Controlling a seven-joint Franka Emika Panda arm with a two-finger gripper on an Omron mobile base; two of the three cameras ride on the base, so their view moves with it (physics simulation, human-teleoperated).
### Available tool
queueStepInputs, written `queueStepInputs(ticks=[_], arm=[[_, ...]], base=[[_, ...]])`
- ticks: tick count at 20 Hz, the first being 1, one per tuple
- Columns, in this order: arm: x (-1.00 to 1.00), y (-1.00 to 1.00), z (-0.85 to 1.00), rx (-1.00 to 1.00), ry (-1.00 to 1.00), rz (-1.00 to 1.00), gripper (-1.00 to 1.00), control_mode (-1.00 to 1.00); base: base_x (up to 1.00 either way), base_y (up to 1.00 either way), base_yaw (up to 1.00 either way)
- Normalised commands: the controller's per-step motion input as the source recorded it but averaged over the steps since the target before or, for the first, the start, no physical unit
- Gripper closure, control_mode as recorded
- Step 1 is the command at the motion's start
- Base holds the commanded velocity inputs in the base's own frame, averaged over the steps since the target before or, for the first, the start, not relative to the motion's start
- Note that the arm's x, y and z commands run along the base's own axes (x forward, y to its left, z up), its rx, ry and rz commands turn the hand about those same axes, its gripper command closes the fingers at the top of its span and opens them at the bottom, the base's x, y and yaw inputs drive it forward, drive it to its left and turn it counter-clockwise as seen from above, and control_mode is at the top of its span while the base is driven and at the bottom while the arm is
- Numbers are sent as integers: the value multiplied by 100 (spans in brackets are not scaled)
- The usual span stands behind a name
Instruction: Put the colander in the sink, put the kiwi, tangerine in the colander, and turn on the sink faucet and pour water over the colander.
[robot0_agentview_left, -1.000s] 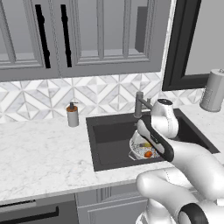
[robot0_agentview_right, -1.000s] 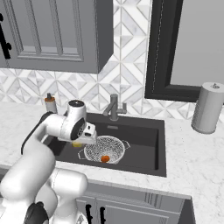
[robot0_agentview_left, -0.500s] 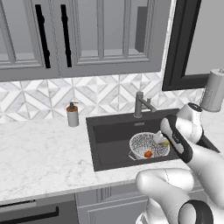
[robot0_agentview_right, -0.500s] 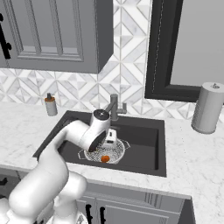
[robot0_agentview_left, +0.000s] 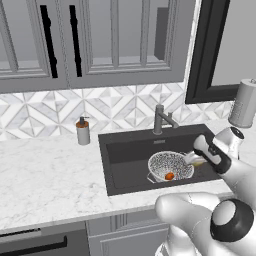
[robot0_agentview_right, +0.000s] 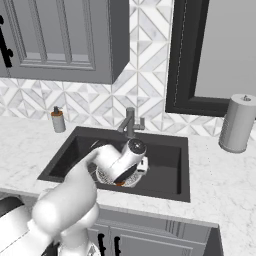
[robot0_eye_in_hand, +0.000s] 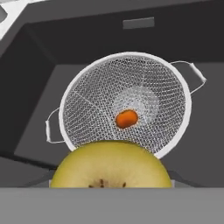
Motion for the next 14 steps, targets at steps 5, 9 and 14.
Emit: queueStepInputs(ticks=[5, 9, 14], arm=[[65, -16, -5, 13, 1, 3, 100, -100], [35, 7, -23, 4, 0, 12, 100, -100], [15, 18, -32, 0, 0, 13, 100, -100]], base=[[0, 0, 0], [0, 0, 0], [0, 0, 0]])
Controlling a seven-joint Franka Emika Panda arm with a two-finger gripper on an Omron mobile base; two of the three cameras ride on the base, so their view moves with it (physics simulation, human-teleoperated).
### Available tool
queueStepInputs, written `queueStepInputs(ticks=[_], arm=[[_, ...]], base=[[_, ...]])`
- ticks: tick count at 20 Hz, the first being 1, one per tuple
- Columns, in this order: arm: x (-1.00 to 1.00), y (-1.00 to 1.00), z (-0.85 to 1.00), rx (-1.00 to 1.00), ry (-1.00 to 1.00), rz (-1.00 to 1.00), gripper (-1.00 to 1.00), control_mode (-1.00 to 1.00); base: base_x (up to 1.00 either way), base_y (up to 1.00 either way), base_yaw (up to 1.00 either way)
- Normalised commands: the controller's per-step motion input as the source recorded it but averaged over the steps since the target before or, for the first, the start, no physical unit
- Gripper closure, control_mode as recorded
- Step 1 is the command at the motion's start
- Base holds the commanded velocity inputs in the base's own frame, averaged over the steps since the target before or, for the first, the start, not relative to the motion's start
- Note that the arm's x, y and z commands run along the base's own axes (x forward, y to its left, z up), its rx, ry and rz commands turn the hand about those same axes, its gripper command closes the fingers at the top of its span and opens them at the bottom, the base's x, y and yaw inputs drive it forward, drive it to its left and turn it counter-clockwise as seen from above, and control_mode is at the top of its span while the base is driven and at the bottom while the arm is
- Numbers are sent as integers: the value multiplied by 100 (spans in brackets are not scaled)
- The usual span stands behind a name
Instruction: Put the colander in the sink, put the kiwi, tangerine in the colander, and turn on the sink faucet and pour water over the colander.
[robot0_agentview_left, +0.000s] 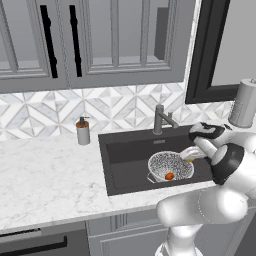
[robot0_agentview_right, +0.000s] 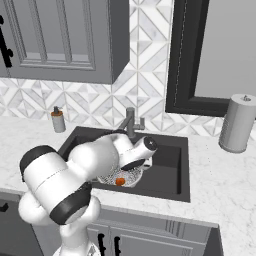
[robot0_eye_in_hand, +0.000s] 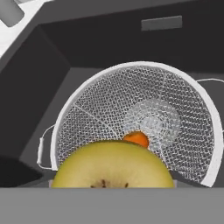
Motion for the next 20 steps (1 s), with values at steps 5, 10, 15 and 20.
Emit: queueStepInputs(ticks=[5, 10, 15, 20], arm=[[28, 10, -31, 0, 0, 9, 100, -100], [19, 9, -34, 0, 0, 5, 100, -100], [25, 8, -30, 0, 5, 3, 100, -100], [9, 6, -29, 0, 6, 4, 100, -100]], base=[[0, 0, 0], [0, 0, 0], [0, 0, 0], [0, 0, 0]])
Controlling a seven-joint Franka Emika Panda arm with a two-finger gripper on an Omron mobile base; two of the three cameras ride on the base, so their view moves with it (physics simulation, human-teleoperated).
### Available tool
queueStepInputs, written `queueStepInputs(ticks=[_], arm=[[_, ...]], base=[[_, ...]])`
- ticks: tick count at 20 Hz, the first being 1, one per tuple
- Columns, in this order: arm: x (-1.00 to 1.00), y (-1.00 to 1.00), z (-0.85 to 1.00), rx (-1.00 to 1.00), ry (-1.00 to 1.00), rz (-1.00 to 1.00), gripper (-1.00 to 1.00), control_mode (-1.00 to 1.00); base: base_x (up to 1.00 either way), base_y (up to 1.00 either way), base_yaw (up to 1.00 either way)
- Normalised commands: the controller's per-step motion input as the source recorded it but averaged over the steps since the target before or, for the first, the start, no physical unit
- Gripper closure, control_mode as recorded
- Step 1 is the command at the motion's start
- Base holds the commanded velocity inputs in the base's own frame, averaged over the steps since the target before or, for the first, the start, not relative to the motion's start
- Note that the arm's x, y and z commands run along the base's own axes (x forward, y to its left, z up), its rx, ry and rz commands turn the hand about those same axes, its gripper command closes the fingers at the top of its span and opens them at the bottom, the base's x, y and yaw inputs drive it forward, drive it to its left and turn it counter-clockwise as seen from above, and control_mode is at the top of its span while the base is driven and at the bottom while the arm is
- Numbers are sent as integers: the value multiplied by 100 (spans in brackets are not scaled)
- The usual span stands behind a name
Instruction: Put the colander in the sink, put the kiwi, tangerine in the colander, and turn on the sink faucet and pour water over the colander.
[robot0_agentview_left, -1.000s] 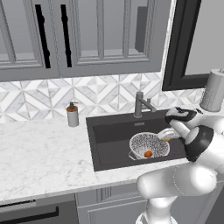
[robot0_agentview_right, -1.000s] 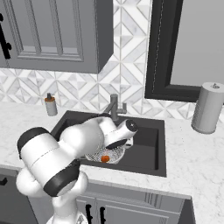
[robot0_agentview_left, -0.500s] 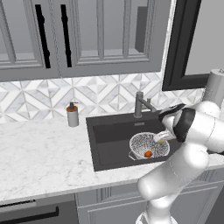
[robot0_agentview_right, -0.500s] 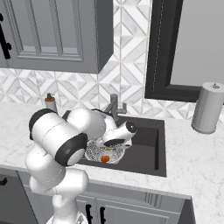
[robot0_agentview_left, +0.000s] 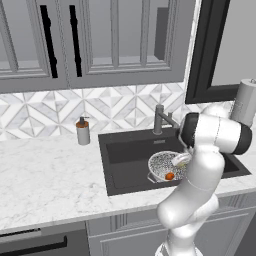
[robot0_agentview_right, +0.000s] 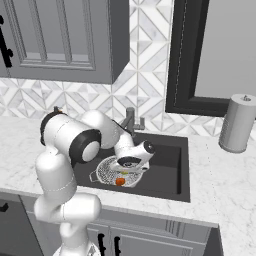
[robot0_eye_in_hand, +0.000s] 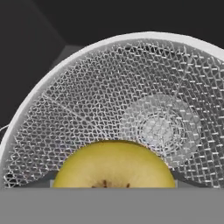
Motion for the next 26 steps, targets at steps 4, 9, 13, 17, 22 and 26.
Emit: queueStepInputs(ticks=[4, 9, 13, 17, 22, 26], arm=[[3, 1, -26, 0, 5, 3, 100, -100], [6, 1, -17, 0, 2, 3, 100, -100], [0, 17, -5, 0, 0, 3, 100, -100], [-10, 23, 1, 0, 0, 5, -100, -100], [-21, 9, 16, 0, 0, 1, -100, -100], [-21, 0, 36, -4, 0, 0, -100, -100]], base=[[0, 0, 0], [0, 0, 0], [0, 0, 0], [0, 0, 0], [0, 0, 0], [0, 0, 0]])
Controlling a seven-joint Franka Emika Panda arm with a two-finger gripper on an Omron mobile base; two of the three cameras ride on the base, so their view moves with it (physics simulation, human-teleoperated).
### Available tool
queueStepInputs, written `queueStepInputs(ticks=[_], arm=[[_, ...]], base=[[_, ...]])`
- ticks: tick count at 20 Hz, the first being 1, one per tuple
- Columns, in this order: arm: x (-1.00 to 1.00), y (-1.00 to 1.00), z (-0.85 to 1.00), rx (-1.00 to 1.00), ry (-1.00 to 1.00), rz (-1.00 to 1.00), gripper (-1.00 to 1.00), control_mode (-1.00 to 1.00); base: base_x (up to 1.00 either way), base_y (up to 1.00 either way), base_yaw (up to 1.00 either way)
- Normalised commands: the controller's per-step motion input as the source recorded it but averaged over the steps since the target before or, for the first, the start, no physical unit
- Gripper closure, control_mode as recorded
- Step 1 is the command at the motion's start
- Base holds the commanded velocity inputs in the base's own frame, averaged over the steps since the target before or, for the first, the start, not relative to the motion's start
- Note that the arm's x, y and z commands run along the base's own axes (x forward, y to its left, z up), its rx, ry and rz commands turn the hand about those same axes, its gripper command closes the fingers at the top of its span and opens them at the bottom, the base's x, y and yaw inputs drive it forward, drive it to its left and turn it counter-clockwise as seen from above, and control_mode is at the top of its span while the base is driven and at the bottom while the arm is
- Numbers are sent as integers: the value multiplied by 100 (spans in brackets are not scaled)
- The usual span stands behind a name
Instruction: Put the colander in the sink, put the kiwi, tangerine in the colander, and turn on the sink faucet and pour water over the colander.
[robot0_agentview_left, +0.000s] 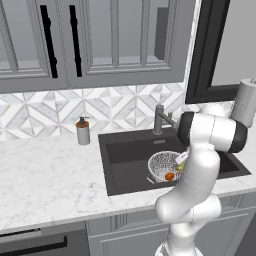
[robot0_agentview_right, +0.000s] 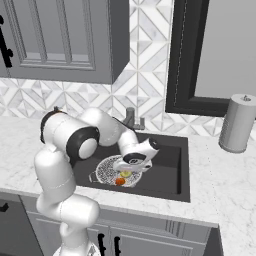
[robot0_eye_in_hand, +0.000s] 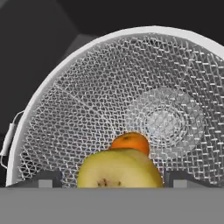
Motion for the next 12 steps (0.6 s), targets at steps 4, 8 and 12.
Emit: queueStepInputs(ticks=[4, 8, 12], arm=[[-18, 1, 44, -4, -3, 0, -100, -100], [-24, -3, 52, -2, -2, 0, -100, -100], [-44, -17, 55, 0, -2, 0, -100, -100]], base=[[0, 0, 0], [0, 0, 0], [0, 0, 0]])
